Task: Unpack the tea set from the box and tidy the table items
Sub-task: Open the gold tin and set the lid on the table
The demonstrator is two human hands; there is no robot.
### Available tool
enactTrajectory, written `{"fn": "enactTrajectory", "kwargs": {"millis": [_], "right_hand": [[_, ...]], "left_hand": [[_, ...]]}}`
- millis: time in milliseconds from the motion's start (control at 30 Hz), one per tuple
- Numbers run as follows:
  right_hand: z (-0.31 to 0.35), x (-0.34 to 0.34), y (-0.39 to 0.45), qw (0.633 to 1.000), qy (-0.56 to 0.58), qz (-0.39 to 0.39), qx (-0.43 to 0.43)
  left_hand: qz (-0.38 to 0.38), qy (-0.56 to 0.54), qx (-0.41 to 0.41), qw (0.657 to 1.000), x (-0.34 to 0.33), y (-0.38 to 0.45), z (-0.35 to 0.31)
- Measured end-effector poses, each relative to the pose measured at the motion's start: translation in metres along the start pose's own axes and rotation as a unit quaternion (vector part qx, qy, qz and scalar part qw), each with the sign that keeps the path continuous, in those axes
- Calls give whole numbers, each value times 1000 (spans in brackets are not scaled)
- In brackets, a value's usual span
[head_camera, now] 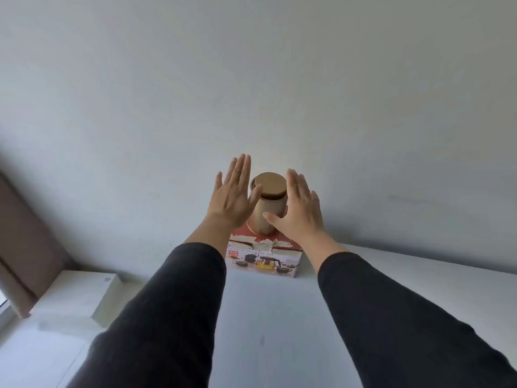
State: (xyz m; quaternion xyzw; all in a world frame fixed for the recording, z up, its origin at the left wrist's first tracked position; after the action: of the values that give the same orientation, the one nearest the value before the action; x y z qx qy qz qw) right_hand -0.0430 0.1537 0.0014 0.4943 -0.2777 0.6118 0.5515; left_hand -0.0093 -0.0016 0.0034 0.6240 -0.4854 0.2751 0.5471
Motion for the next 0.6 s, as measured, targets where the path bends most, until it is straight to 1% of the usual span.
{"fn": "enactTrajectory", "kwargs": {"millis": [67, 167, 267, 400, 600], "right_hand": [[3, -5, 8, 999, 44, 6, -13], [4, -12, 15, 988, 120, 54, -79], [2, -20, 21, 972, 173, 86, -133], [1, -31, 26, 958, 229, 77, -155], [-3, -27, 22, 955, 247, 67, -150]], "left_hand": [[23, -32, 13, 999, -8, 6, 8], [58, -94, 23, 994, -22, 11, 17], [63, -142, 20, 988, -26, 13, 16], [49, -134, 6, 990, -31, 11, 15], [60, -120, -1, 991, -34, 13, 13]]}}
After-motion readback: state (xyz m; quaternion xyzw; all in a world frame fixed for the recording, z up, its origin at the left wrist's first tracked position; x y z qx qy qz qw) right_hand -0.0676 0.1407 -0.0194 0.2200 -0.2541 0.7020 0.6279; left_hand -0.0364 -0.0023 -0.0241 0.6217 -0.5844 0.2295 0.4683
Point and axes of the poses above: each hand's wrist, its own y-axis towards the middle knuckle, its own x-axis out of the back of the hand, z = x × y, the point moved 1 cm from there along y, towards the middle knuckle, and after that the axes turned 14 degrees about -x, right-handed, at the moved point
